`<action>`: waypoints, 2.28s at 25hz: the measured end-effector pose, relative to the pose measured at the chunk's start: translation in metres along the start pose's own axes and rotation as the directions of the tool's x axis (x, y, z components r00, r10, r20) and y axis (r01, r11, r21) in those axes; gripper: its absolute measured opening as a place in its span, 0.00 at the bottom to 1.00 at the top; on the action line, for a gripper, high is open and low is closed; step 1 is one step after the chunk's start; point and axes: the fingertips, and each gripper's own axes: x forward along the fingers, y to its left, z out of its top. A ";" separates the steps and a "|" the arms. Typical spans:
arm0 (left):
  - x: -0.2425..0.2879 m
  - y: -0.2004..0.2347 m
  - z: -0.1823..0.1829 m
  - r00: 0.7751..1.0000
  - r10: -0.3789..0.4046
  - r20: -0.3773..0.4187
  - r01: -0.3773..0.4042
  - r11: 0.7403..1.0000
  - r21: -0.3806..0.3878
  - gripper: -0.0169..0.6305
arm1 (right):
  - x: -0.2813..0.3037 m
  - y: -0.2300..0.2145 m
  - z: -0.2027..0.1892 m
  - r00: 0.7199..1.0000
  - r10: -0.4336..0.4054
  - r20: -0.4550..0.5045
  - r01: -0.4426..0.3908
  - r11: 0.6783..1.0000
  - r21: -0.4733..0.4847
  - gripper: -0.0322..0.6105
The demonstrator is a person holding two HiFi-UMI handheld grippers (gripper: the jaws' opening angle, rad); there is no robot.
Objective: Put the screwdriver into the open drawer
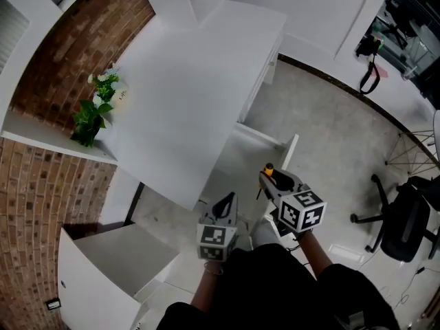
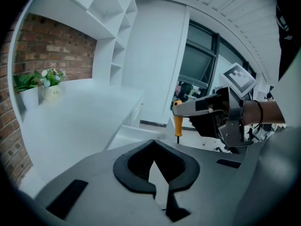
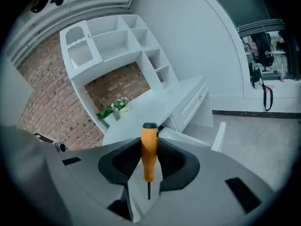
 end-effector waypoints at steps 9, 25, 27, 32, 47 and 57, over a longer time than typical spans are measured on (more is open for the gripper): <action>0.039 0.016 -0.024 0.997 -0.043 -0.071 0.040 0.998 -0.048 0.04 | 0.063 -0.022 -0.020 0.990 -0.067 -0.125 0.072 0.997 0.037 0.23; 0.080 0.029 -0.062 0.979 -0.091 -0.184 0.076 0.993 -0.088 0.04 | 0.159 -0.062 -0.082 0.909 -0.144 -0.391 0.221 0.962 0.161 0.23; 0.087 0.029 -0.067 0.978 -0.099 -0.183 0.081 0.991 -0.104 0.04 | 0.166 -0.069 -0.091 0.896 -0.157 -0.416 0.242 0.957 0.160 0.23; 0.098 0.029 -0.078 0.972 -0.116 -0.203 0.093 0.988 -0.121 0.04 | 0.177 -0.087 -0.108 0.871 -0.181 -0.457 0.290 0.940 0.178 0.23; 0.115 0.030 -0.093 0.960 -0.137 -0.246 0.103 0.984 -0.149 0.04 | 0.195 -0.114 -0.143 0.822 -0.203 -0.532 0.374 0.897 0.235 0.23; 0.115 0.032 -0.098 0.955 -0.139 -0.261 0.099 0.982 -0.158 0.04 | 0.200 -0.121 -0.156 0.803 -0.217 -0.555 0.405 0.882 0.241 0.23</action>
